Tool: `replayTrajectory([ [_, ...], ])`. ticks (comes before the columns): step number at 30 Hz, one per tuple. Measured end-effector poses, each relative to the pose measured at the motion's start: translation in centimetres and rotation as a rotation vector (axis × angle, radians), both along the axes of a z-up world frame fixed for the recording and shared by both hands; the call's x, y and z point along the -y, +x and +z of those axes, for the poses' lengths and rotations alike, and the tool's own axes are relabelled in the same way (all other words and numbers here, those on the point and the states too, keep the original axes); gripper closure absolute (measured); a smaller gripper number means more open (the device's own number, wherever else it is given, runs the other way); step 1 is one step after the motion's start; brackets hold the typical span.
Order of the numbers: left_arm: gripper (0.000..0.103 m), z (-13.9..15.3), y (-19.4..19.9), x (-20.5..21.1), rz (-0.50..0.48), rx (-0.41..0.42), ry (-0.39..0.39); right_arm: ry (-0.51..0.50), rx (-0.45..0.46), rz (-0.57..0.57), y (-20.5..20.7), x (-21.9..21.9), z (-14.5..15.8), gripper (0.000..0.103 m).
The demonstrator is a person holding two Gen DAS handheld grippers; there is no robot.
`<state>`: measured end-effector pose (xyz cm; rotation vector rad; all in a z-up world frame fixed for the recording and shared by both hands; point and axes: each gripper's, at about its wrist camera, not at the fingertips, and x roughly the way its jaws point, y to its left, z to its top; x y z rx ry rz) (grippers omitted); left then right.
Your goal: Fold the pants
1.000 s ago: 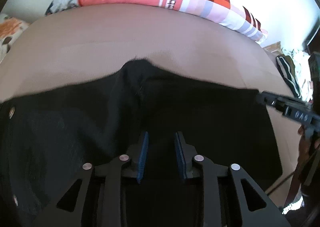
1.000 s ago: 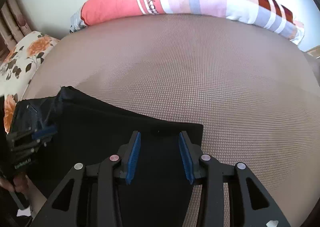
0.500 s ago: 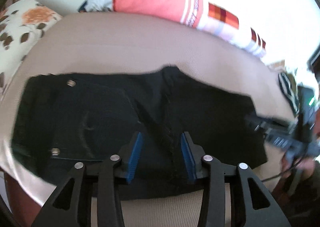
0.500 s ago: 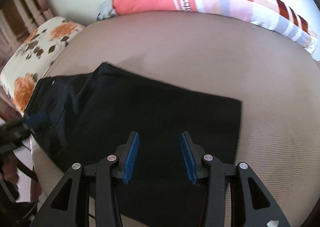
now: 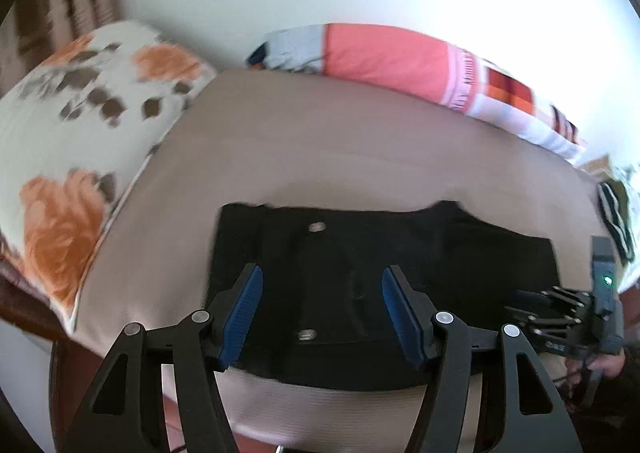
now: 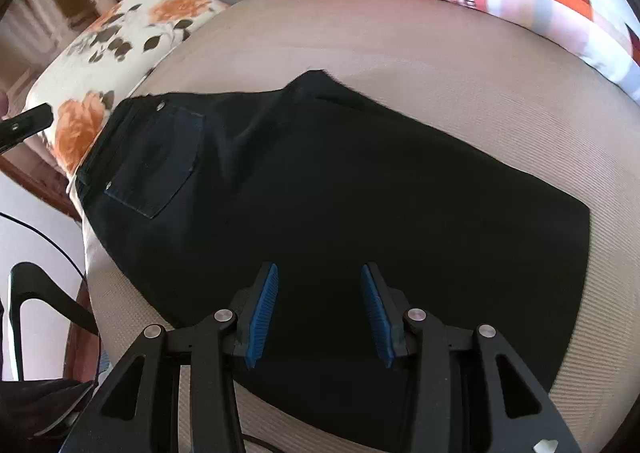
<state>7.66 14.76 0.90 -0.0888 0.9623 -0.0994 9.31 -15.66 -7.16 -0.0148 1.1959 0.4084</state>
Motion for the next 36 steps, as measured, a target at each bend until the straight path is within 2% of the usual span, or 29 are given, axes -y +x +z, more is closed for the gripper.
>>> replayTrajectory([
  [8,0.040,-3.0,0.8,-5.1,0.095,-0.045,-0.044,-0.003,-0.050,0.056,-0.2,-3.1,-1.0,0.062],
  [11,0.040,-3.8,1.4,-6.8,0.114,-0.057,-0.052,-0.022,-0.055,0.089,-0.5,-4.6,-1.3,0.059],
  [13,0.040,-4.8,2.0,-7.9,0.111,-0.081,-0.070,0.006,-0.070,0.113,-0.4,-5.6,-1.3,0.059],
  [16,0.040,-6.7,3.5,-10.2,0.118,-0.151,-0.188,0.045,-0.100,0.131,0.0,-6.8,-1.4,0.057],
  [19,0.040,-8.5,4.5,-11.6,0.102,-0.210,-0.246,0.068,-0.121,0.121,0.6,-7.6,-1.3,0.057],
  [22,0.040,-10.6,5.7,-13.3,0.097,-0.287,-0.354,0.086,-0.125,0.087,1.4,-7.6,-0.9,0.057],
  [24,0.040,-12.2,6.5,-14.5,0.077,-0.349,-0.456,0.085,-0.121,0.054,1.9,-7.4,-0.6,0.057],
  [27,0.040,-13.5,7.2,-15.4,0.033,-0.385,-0.557,0.088,-0.110,0.000,2.6,-7.0,0.0,0.057],
  [36,0.040,-14.4,9.7,-14.0,-0.212,-0.449,-0.693,0.094,-0.065,-0.135,3.6,-6.5,1.6,0.053],
])
